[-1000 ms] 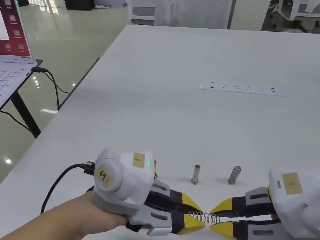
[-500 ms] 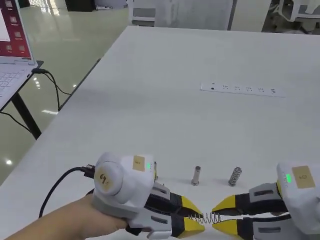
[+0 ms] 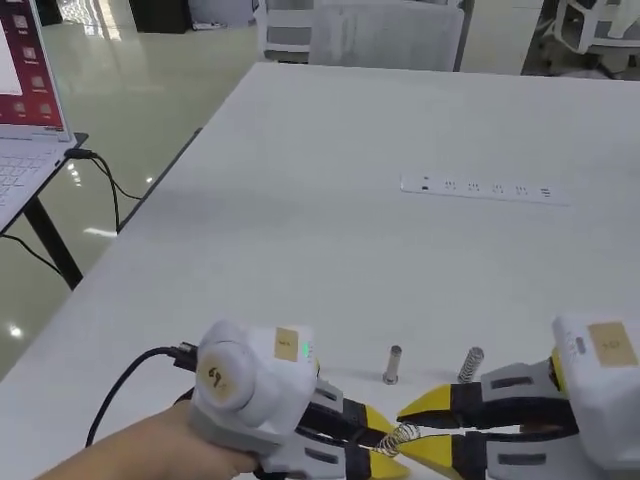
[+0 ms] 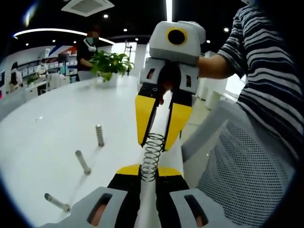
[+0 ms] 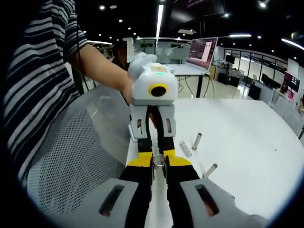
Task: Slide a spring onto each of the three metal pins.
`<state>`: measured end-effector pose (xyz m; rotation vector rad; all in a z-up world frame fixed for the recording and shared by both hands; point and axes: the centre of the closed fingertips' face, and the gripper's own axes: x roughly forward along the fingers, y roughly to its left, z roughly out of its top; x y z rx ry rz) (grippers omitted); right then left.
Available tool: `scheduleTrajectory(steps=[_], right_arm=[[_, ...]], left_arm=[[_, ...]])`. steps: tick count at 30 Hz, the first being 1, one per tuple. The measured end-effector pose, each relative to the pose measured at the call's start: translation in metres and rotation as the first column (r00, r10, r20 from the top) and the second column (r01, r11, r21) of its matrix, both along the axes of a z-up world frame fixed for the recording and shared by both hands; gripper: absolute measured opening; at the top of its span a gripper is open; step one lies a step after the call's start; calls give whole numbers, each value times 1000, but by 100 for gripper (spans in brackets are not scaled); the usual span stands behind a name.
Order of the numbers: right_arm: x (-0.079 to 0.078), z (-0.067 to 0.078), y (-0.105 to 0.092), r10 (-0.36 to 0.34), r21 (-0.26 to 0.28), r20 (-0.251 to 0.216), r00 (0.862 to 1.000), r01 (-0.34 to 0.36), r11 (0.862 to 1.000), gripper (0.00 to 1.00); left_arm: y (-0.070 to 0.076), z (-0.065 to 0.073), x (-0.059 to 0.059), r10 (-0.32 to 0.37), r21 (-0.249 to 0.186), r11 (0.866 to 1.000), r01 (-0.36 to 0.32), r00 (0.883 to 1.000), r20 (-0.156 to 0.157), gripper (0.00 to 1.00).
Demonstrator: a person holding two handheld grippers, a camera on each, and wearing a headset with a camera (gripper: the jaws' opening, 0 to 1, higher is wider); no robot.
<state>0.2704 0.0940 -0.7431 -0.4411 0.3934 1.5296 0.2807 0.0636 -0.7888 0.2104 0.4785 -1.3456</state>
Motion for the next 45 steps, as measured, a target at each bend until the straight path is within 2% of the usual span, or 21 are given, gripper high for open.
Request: scheduleTrajectory(steps=[7,10,22,24,28,35,40,45], right_arm=[[-2,4,6,-3,21,27,1000,3,1000,7],[-4,4,7,-1,21,38,999,0,1000,7],[-3,5,8,7,8,50,999,-8,1000,7],[-2,5,7,10,2,56,998,-10,1000,7],[0,5,7,4,1,62,998,-5,1000,7],[2,3,5,4,-16,75,997,-3,1000,7],[6,-2,3,-2,-35,86,996,5,999,7],[11,-5,0,-17,-47,98,995,22,999,7]], left_arm=[[-9,4,-2,-13,-9,1000,13,1000,9,3],[-9,4,-3,-21,1,1000,21,1000,15,3],[-5,5,-1,12,-7,1000,-12,1000,-17,5],[-4,5,0,22,-12,1000,-23,999,-31,6],[-2,5,0,37,-8,999,-38,999,-38,11],[5,2,1,63,-3,998,-63,997,-41,13],[13,2,0,84,0,996,-84,995,-54,16],[28,-2,3,140,17,990,-139,988,-67,25]])
